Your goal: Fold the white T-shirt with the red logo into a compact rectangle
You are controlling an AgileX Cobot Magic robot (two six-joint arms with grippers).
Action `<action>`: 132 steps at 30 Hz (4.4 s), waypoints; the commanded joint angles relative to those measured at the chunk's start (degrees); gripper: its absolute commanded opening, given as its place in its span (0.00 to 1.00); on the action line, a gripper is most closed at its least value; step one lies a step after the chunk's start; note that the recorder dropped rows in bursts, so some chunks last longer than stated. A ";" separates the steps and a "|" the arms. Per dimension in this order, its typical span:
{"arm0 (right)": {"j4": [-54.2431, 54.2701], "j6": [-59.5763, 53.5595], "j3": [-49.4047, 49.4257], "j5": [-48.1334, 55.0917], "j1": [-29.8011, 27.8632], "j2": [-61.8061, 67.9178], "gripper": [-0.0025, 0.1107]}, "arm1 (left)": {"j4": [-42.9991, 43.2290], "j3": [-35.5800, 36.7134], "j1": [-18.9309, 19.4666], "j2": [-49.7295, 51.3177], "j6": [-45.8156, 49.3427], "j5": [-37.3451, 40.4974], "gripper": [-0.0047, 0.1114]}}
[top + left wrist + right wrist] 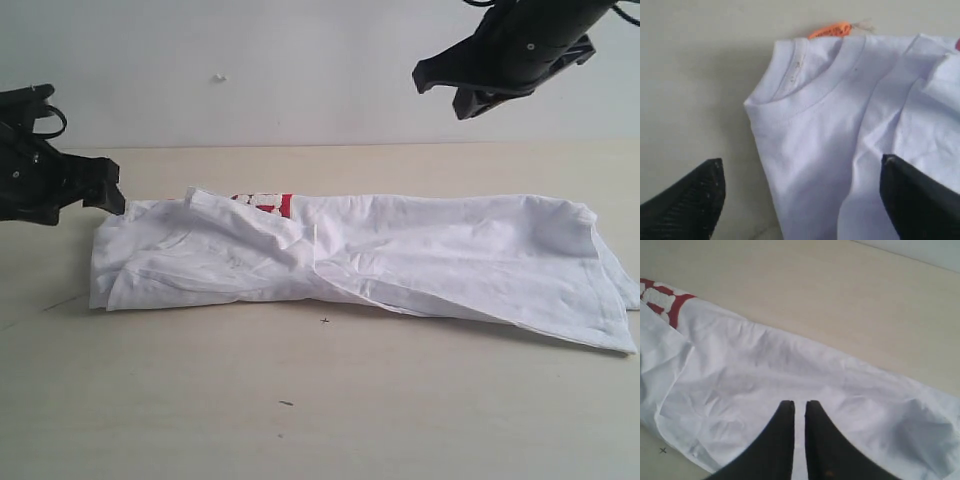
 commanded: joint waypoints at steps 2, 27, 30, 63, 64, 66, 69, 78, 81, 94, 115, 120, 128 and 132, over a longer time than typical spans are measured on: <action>-1.62 -1.71 0.09 3.35 -0.44 -2.55 0.11 | -2.49 -0.36 1.17 3.49 -0.63 6.54 0.76; -1.62 -5.49 0.09 7.72 -0.44 -3.06 0.11 | -23.31 -0.36 2.65 8.08 14.18 8.03 0.80; -1.62 -5.85 0.09 7.82 -0.44 -3.06 0.11 | -24.06 -0.36 3.73 7.56 14.06 7.31 0.80; -1.14 -6.93 0.09 8.08 -0.44 -3.06 0.11 | -40.46 -0.36 4.81 17.20 31.32 21.76 0.60; -1.14 -6.93 0.09 8.08 -0.44 -3.06 0.11 | -40.20 -0.36 4.25 17.20 31.32 21.76 0.54; -1.14 -6.93 0.09 8.08 -0.44 -3.06 0.11 | -40.20 -0.36 3.27 17.20 32.45 21.76 0.42; -1.14 -6.93 0.09 8.08 -0.44 -3.06 0.11 | -40.20 -0.36 2.05 17.20 33.62 21.76 0.18; -1.14 -6.93 0.09 8.08 -0.44 -3.06 0.11 | -35.95 -0.36 6.18 11.92 33.18 22.57 0.04; -1.14 -6.93 0.09 8.08 -0.44 -3.06 0.11 | -31.91 -0.36 9.98 8.55 31.59 25.03 0.04; -0.35 -7.05 0.09 8.56 -0.44 -3.06 0.11 | -37.26 -2.79 14.73 -4.89 30.42 37.35 0.04; -1.13 -7.52 0.09 10.05 -0.90 -6.49 0.11 | -40.59 -16.32 -20.07 0.49 18.23 16.11 0.04; -2.28 -7.52 0.09 10.71 -0.92 -9.07 0.11 | -43.73 -19.92 -25.65 6.78 18.23 13.21 0.04; -2.05 -7.52 0.09 10.98 -0.92 -10.56 0.11 | -44.64 -25.34 -34.82 14.44 18.56 11.70 0.04; -2.05 -7.52 0.09 11.50 -0.92 -10.56 0.11 | -45.29 -25.76 -39.11 17.36 18.56 4.46 0.04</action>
